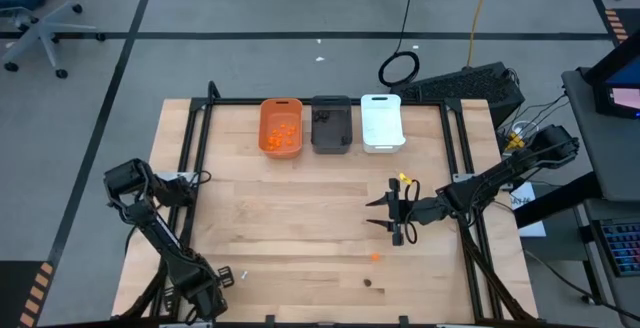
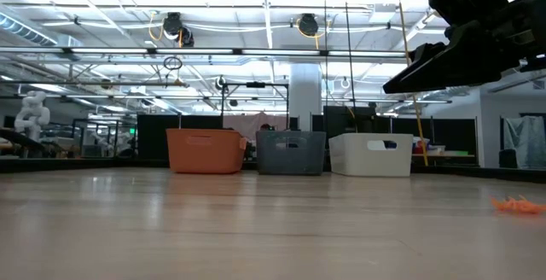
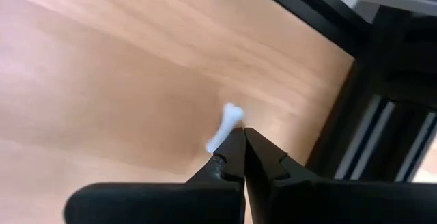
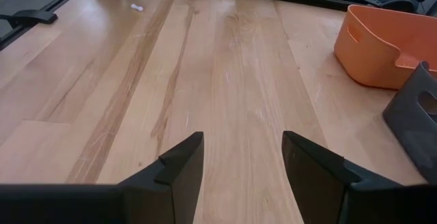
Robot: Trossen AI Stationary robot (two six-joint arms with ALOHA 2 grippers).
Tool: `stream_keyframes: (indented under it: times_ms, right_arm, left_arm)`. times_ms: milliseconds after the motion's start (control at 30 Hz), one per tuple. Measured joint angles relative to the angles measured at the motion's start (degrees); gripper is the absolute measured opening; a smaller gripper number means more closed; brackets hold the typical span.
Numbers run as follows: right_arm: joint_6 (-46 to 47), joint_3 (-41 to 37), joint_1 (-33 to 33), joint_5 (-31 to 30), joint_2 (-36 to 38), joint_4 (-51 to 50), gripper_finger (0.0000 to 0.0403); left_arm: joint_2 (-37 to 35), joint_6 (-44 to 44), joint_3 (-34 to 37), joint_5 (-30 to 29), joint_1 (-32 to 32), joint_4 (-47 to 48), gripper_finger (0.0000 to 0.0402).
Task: Sort Halloween decoration
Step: Put the white bone toy into the white bin
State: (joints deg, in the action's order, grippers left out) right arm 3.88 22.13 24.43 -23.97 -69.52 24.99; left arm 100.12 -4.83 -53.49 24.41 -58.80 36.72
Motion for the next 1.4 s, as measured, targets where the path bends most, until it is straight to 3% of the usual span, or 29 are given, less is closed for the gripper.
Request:
stream_keyframes:
  times_ms: [300, 500, 667, 867, 1033, 1167, 1400]
  right_arm:
    - [0.0, 0.0, 0.0, 0.0, 0.0, 0.0, 0.0183]
    - [0.0, 0.0, 0.0, 0.0, 0.0, 0.0, 0.0183]
    - [0.1, 0.0, 0.0, 0.0, 0.0, 0.0, 0.0183]
    - [0.0, 0.0, 0.0, 0.0, 0.0, 0.0, 0.0183]
    - [0.0, 0.0, 0.0, 0.0, 0.0, 0.0, 0.0183]
    - [0.0, 0.0, 0.0, 0.0, 0.0, 0.0, 0.0183]
    - [0.0, 0.0, 0.0, 0.0, 0.0, 0.0, 0.0183]
  left_arm:
    - [-1.3, 7.6, 0.0, -5.5, 2.4, 1.0, 0.0001]
    - [-4.4, 16.5, -2.1, -5.3, 1.6, 10.3, 0.0]
    - [-7.0, 39.9, -2.2, -4.3, 0.7, 6.4, 0.0]
    - [-7.1, 73.0, -2.2, -10.2, 0.2, -0.7, 0.0]
    - [-7.1, 86.6, -2.2, -14.5, -1.2, -0.8, 0.0001]
    - [-6.5, 93.7, -2.2, -17.2, -4.7, -1.4, 0.0028]
    - [-4.8, 100.5, -2.2, -18.0, -9.0, -1.4, 0.0121]
